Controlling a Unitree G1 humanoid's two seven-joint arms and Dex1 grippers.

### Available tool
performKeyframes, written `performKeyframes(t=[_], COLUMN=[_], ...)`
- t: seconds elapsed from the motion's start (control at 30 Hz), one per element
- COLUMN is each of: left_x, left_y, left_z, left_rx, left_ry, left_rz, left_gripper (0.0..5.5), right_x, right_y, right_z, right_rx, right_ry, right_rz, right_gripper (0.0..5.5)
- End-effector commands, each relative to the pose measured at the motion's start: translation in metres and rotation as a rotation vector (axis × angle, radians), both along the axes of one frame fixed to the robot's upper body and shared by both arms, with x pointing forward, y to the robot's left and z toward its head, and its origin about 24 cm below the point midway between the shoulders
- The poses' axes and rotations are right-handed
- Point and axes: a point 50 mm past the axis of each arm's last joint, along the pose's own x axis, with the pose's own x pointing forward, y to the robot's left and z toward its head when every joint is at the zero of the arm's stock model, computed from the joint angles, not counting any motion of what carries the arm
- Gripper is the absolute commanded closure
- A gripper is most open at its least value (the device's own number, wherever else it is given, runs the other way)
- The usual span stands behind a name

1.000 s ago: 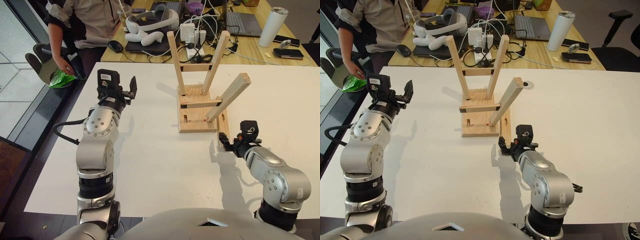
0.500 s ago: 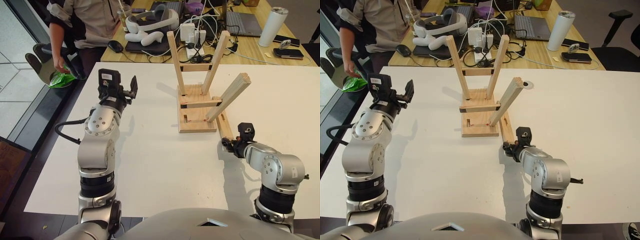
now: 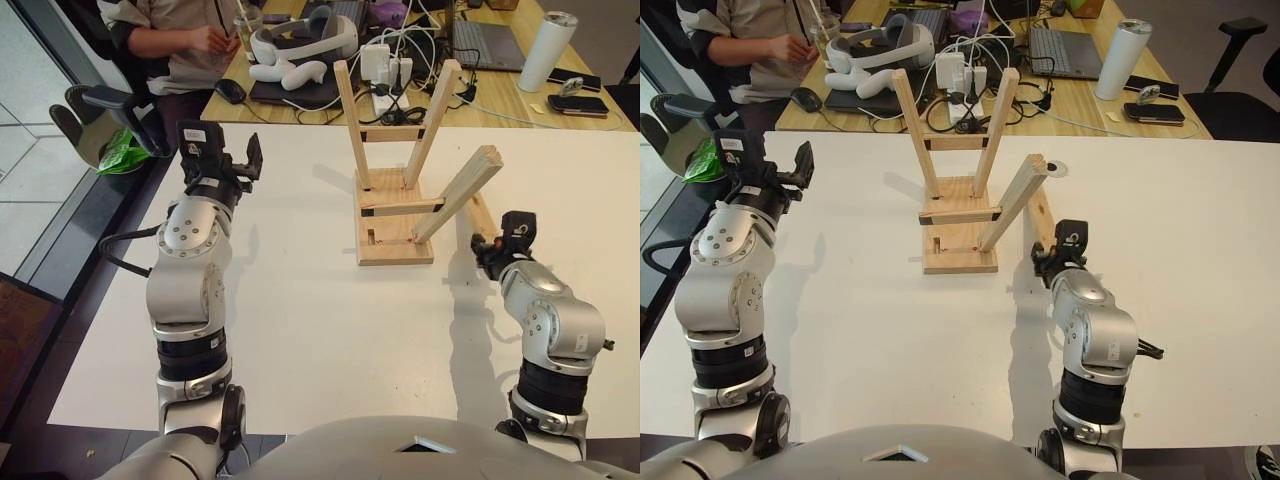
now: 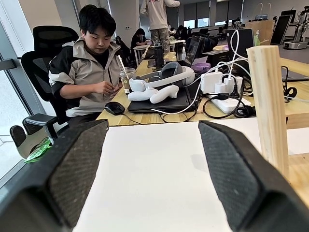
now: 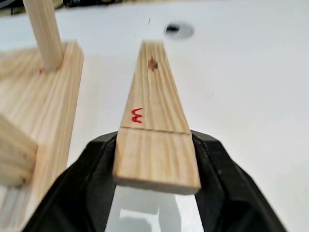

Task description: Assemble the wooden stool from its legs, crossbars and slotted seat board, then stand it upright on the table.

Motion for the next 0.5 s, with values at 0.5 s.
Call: performKeyframes(t=[0.5], left_x=[0.048], left_y=[-0.065], left_z=[0.045], left_rx=[-0.295], left_ry=[-0.097], left_rz=[-0.220], left_gripper=[2.03], right_x=[0.027], right_y=[0.016], right_z=[0.075], right_rx=[-0.120], right_ry=[-0.615], right_rz=[0.084], right_gripper=[3.45])
